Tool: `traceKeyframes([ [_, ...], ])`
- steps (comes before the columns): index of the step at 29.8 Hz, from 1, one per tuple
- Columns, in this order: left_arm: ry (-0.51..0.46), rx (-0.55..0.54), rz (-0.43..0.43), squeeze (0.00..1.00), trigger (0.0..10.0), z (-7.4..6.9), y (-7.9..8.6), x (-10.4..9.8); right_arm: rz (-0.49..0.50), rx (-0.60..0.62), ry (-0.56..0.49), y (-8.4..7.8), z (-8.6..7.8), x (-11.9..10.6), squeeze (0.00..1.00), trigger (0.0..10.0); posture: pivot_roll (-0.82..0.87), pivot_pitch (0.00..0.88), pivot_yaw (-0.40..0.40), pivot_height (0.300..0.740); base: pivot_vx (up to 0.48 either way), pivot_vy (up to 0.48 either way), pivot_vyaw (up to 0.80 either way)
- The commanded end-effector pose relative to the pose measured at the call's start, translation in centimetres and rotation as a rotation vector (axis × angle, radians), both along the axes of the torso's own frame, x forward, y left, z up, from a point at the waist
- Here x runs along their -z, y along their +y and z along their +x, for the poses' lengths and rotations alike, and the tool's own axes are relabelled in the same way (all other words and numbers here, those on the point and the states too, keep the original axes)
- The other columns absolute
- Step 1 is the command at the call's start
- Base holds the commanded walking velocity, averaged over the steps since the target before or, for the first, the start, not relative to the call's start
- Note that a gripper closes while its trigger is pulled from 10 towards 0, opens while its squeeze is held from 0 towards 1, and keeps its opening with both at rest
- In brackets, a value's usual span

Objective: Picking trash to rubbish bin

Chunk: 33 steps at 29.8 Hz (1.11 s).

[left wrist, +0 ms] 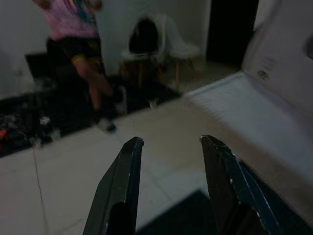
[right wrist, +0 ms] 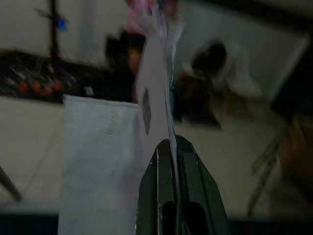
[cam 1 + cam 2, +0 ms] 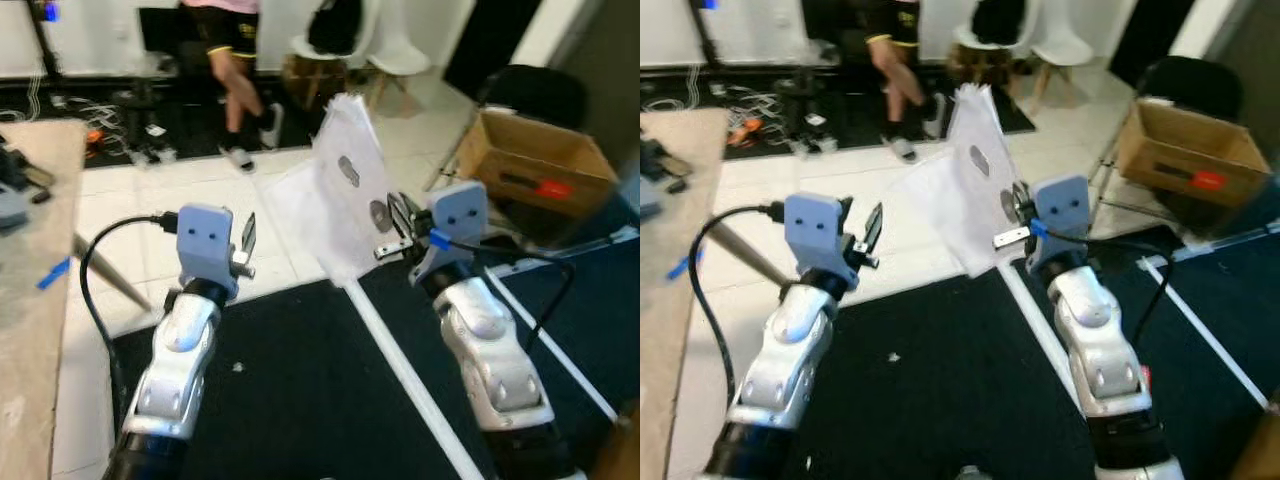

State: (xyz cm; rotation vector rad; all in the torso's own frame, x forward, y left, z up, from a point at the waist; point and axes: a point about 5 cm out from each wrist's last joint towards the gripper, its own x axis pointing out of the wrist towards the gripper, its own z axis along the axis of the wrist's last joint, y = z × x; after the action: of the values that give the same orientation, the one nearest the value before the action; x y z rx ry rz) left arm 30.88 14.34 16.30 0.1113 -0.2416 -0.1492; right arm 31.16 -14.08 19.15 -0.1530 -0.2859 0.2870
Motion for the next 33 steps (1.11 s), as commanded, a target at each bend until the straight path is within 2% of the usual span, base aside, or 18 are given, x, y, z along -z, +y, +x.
traceKeyframes([
  [1, 0.046, 0.014, 0.017, 0.00, 10.0, -0.1, -0.2, 1.1, -0.006, 0.023, 0.028, -0.8, -0.1, 1.0, 0.00, 10.0, -0.04, 0.113, -0.060, 0.740, 0.000, 0.000, -0.80],
  [2, 0.070, -0.007, 0.037, 0.00, 10.0, -0.3, 0.3, 1.9, -0.005, 0.031, 0.072, -1.1, -0.2, 2.2, 0.00, 10.0, -0.03, 0.109, -0.058, 0.740, 0.000, 0.000, -0.80],
  [4, 0.083, -0.013, 0.039, 0.00, 10.0, -0.4, 0.5, 2.3, -0.006, 0.035, 0.100, -1.3, -0.2, 3.0, 0.00, 10.0, -0.03, 0.106, -0.057, 0.740, 0.000, 0.000, -0.80],
  [5, 0.105, -0.025, 0.044, 0.00, 10.0, -0.4, 0.7, 2.8, -0.018, 0.041, 0.128, -1.5, -0.3, 4.0, 0.00, 10.0, -0.03, 0.106, -0.056, 0.740, 0.000, 0.000, -0.80],
  [6, 0.147, -0.038, 0.062, 0.00, 10.0, -0.8, 1.2, 4.0, -0.042, 0.055, 0.186, -2.0, -0.7, 6.1, 0.00, 10.0, -0.02, 0.101, -0.054, 0.740, 0.000, 0.000, -0.80],
  [7, 0.157, -0.038, 0.063, 0.00, 10.0, -0.9, 1.3, 4.3, -0.042, 0.059, 0.197, -2.1, -0.8, 6.4, 0.00, 10.0, -0.02, 0.098, -0.051, 0.740, 0.000, 0.000, -0.80],
  [18, 0.220, -0.014, 0.076, 0.00, 10.0, -1.5, 1.3, 6.1, -0.014, 0.077, 0.233, -1.9, -1.2, 8.2, 0.00, 10.0, 0.00, 0.080, -0.030, 0.740, 0.000, 0.000, -0.80],
  [28, 0.266, 0.054, 0.094, 0.00, 10.0, -1.2, 0.8, 6.8, 0.047, 0.068, 0.257, -1.2, -1.2, 9.4, 0.00, 10.0, 0.04, 0.074, 0.059, 0.740, 0.000, 0.000, -0.80],
  [30, 0.289, 0.067, 0.083, 0.00, 10.0, -1.2, 1.0, 7.0, 0.058, 0.043, 0.294, -0.8, -1.4, 10.2, 0.00, 10.0, 0.04, 0.076, 0.096, 0.740, 0.000, 0.000, -0.23],
  [33, 0.302, 0.060, 0.060, 0.00, 10.0, -1.1, 1.4, 7.2, 0.055, 0.023, 0.318, -0.4, -1.6, 11.0, 0.00, 10.0, 0.04, 0.080, 0.108, 0.740, 0.000, 0.000, 0.00],
])
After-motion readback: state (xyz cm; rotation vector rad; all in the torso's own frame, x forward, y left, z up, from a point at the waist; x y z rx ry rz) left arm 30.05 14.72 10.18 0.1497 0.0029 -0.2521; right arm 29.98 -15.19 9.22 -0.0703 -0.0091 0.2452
